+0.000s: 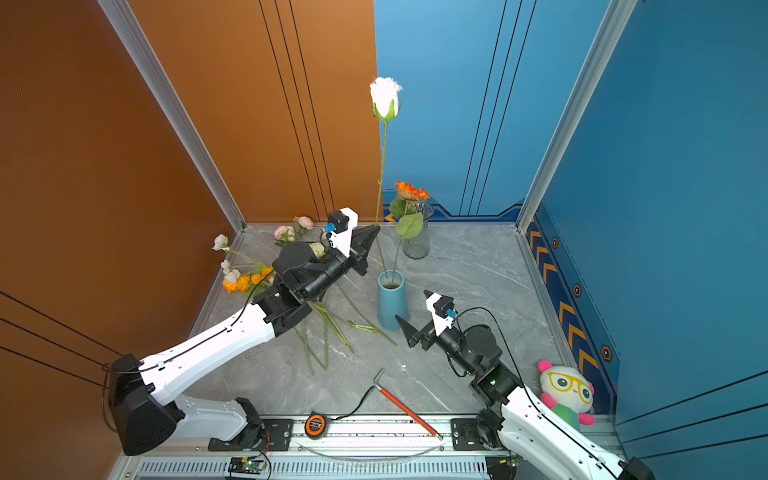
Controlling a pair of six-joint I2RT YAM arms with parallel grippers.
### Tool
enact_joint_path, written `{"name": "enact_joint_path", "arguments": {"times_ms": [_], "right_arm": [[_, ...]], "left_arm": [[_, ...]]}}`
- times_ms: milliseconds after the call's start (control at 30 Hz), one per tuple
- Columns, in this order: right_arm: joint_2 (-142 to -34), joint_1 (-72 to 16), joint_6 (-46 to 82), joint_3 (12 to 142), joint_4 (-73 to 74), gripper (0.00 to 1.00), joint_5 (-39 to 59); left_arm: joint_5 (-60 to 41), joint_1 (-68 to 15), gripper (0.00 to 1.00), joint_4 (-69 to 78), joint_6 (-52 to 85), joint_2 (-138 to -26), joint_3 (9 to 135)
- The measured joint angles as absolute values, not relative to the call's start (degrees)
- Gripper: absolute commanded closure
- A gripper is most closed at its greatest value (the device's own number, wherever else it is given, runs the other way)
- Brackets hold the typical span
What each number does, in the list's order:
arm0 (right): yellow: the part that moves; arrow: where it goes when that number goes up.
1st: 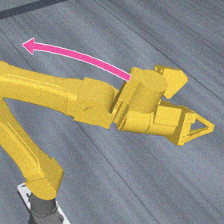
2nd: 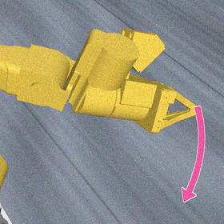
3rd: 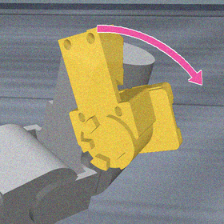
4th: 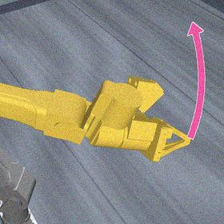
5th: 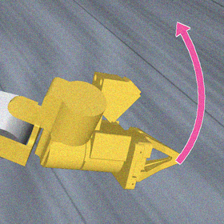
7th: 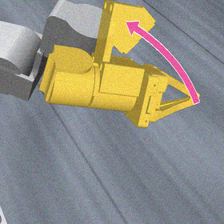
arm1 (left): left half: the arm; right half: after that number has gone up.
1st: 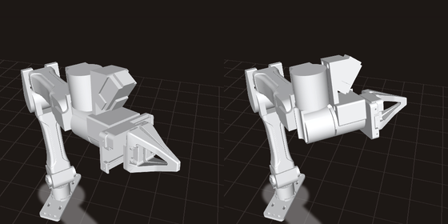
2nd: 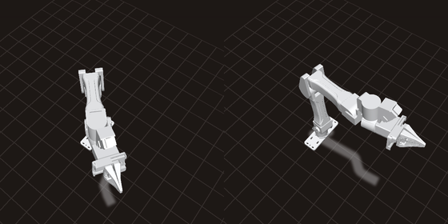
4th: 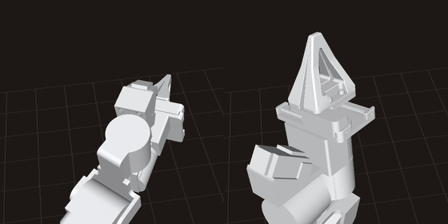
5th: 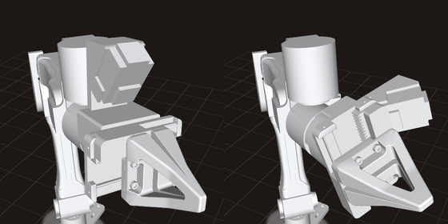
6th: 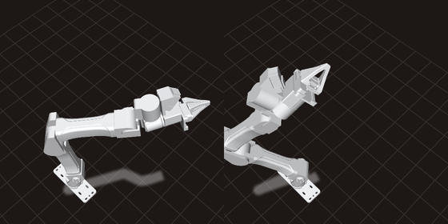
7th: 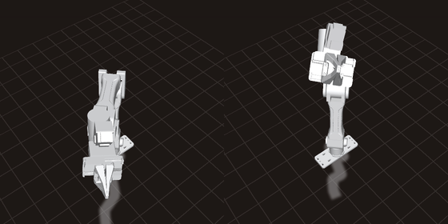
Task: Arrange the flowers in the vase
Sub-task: 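Lift the white flower above the light-blue vase with left gripper while right draws back, then lower the white flower's stem into the light-blue vase with the left gripper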
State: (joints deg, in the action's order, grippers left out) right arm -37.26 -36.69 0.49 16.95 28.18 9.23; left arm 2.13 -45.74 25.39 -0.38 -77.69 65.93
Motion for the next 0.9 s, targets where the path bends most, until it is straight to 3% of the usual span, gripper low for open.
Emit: {"name": "enact_joint_path", "arguments": {"times_ms": [467,900], "right_arm": [[-37.67,-36.80,0.91,16.95,29.19,0.00,10.74],[-38.11,-37.52,0.86,16.93,29.19,0.00,10.74]], "left_arm": [[4.93,-48.14,1.00,37.26,2.98,-81.62,51.16],[4.97,-48.88,0.85,41.76,4.56,-85.38,48.66]]}}
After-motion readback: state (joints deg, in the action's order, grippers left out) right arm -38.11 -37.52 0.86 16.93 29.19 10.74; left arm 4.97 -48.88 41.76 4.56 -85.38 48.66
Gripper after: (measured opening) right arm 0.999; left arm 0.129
